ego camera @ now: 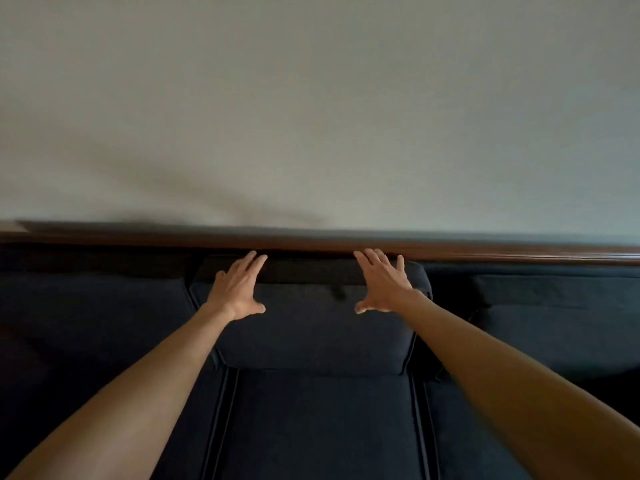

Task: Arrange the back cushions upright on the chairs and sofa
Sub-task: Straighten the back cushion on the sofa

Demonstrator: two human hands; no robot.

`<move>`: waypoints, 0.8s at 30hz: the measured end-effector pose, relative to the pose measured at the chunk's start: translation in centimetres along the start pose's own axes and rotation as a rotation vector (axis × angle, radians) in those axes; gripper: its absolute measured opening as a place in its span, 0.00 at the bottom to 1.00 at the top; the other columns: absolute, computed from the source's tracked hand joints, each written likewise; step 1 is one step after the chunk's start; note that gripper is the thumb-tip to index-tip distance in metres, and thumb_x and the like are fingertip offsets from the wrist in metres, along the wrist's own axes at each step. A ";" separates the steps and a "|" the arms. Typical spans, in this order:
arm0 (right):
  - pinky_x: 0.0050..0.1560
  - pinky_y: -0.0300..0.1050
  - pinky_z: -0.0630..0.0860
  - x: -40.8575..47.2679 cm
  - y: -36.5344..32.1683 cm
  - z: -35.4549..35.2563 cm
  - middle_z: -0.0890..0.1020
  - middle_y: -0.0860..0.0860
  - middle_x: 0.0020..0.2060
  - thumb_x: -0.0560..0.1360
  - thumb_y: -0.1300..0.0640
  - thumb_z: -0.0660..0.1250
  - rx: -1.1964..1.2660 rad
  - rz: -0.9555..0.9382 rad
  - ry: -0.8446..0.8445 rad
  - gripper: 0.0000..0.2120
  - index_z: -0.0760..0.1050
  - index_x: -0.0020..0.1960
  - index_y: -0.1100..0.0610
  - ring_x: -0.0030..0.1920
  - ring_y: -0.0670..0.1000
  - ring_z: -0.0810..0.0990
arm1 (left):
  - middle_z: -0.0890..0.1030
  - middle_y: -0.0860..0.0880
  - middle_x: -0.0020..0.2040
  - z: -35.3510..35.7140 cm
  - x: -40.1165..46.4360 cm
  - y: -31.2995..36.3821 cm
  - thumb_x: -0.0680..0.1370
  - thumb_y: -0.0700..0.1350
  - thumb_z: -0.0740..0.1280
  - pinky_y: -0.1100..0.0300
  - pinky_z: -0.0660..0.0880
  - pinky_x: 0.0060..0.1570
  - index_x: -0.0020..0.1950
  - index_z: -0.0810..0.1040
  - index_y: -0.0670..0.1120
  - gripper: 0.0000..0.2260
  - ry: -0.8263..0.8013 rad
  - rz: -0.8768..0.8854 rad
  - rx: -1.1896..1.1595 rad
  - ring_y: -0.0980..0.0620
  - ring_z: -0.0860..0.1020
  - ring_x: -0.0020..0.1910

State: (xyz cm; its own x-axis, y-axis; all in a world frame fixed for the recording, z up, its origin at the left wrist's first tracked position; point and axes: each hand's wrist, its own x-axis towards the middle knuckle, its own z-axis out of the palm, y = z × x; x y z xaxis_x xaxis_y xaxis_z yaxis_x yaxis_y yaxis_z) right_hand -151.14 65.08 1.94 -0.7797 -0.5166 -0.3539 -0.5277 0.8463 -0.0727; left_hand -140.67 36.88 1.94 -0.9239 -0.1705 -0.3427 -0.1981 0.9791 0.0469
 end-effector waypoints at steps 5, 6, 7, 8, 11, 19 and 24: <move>0.68 0.78 0.44 1.2 2.0 3.6 0.50 0.53 0.79 0.59 0.39 0.80 -0.081 0.004 -0.006 0.64 0.39 0.79 0.49 0.79 0.56 0.45 | 0.50 0.50 0.80 1.7 2.0 -1.2 0.61 0.61 0.79 0.37 0.62 0.66 0.79 0.44 0.54 0.58 0.018 0.034 0.242 0.43 0.53 0.77; 0.69 0.77 0.46 1.3 2.2 3.9 0.52 0.54 0.78 0.59 0.40 0.80 -0.060 -0.001 0.021 0.63 0.41 0.79 0.49 0.78 0.57 0.48 | 0.51 0.50 0.80 1.9 2.3 -1.1 0.60 0.62 0.79 0.38 0.62 0.65 0.79 0.44 0.54 0.59 0.030 0.037 0.254 0.43 0.54 0.76; 0.69 0.76 0.49 1.4 2.4 4.0 0.56 0.54 0.76 0.58 0.41 0.81 -0.033 -0.001 0.041 0.62 0.44 0.78 0.48 0.78 0.59 0.51 | 0.53 0.50 0.80 2.1 2.5 -1.0 0.59 0.62 0.79 0.39 0.63 0.64 0.79 0.44 0.54 0.60 0.040 0.037 0.262 0.42 0.56 0.75; 0.69 0.74 0.53 1.5 2.6 4.0 0.60 0.55 0.74 0.56 0.41 0.82 -0.016 0.006 0.056 0.61 0.47 0.77 0.47 0.76 0.59 0.55 | 0.56 0.49 0.79 2.2 2.7 -0.7 0.59 0.62 0.79 0.40 0.63 0.63 0.79 0.44 0.53 0.60 0.049 0.030 0.269 0.42 0.57 0.73; 0.66 0.65 0.60 1.3 2.8 3.8 0.69 0.52 0.67 0.53 0.37 0.81 -0.066 0.036 0.089 0.60 0.51 0.75 0.50 0.70 0.57 0.65 | 0.66 0.49 0.73 1.8 3.2 0.4 0.57 0.63 0.79 0.43 0.65 0.62 0.78 0.53 0.50 0.57 0.077 -0.006 0.285 0.43 0.62 0.69; 0.63 0.68 0.61 -0.5 3.9 3.6 0.72 0.50 0.65 0.56 0.35 0.78 -0.134 0.038 0.090 0.54 0.60 0.74 0.51 0.67 0.55 0.68 | 0.71 0.53 0.65 1.1 1.5 2.2 0.55 0.63 0.79 0.43 0.65 0.57 0.72 0.67 0.51 0.49 0.116 0.013 0.281 0.46 0.65 0.65; 0.63 0.67 0.63 -2.1 6.7 3.5 0.71 0.49 0.66 0.56 0.35 0.78 -0.146 0.073 0.086 0.54 0.58 0.75 0.50 0.68 0.55 0.67 | 0.72 0.53 0.63 1.0 1.5 5.0 0.54 0.63 0.79 0.44 0.65 0.56 0.70 0.68 0.51 0.47 0.140 0.061 0.253 0.46 0.66 0.64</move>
State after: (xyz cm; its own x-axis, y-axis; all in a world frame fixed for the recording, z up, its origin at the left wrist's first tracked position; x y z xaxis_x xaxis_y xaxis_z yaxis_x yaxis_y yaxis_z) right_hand -151.88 72.27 -1.08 -0.8404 -0.4687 -0.2719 -0.5070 0.8574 0.0890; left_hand -142.74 41.66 0.67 -0.9712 -0.1073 -0.2130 -0.0693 0.9815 -0.1785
